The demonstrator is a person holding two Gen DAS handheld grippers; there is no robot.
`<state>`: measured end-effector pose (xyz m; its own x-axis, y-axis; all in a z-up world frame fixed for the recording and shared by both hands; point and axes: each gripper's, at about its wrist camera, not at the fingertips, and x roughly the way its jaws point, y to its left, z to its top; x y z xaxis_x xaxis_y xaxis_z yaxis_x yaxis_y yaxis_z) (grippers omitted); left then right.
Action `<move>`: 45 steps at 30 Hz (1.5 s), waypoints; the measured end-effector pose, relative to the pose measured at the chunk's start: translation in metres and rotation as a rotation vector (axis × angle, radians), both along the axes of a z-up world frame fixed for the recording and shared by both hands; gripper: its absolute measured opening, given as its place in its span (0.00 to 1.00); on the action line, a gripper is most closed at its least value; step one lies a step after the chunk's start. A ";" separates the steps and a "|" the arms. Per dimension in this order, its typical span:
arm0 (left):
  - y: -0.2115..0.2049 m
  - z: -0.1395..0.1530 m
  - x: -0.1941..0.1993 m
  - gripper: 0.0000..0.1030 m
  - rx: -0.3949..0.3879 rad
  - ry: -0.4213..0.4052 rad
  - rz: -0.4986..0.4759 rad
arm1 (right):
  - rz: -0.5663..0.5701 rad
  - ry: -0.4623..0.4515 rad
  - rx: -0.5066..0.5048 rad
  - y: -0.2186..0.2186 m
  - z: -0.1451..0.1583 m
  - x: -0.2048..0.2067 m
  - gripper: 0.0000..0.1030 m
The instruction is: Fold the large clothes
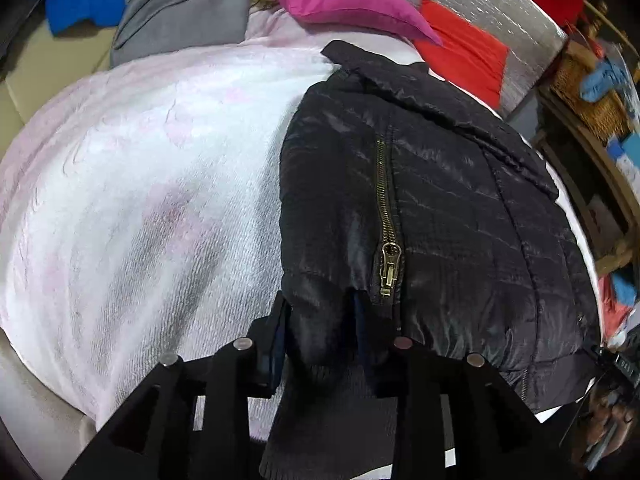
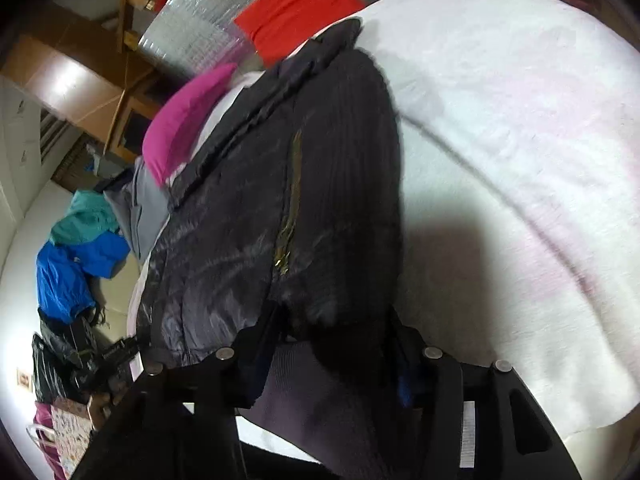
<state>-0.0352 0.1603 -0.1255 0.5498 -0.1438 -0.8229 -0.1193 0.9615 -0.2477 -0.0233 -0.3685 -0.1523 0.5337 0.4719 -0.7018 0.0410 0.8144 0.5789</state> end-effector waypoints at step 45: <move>0.004 0.040 -0.086 0.14 -0.028 -0.078 -0.060 | 0.062 -0.038 0.129 -0.045 0.039 -0.109 0.12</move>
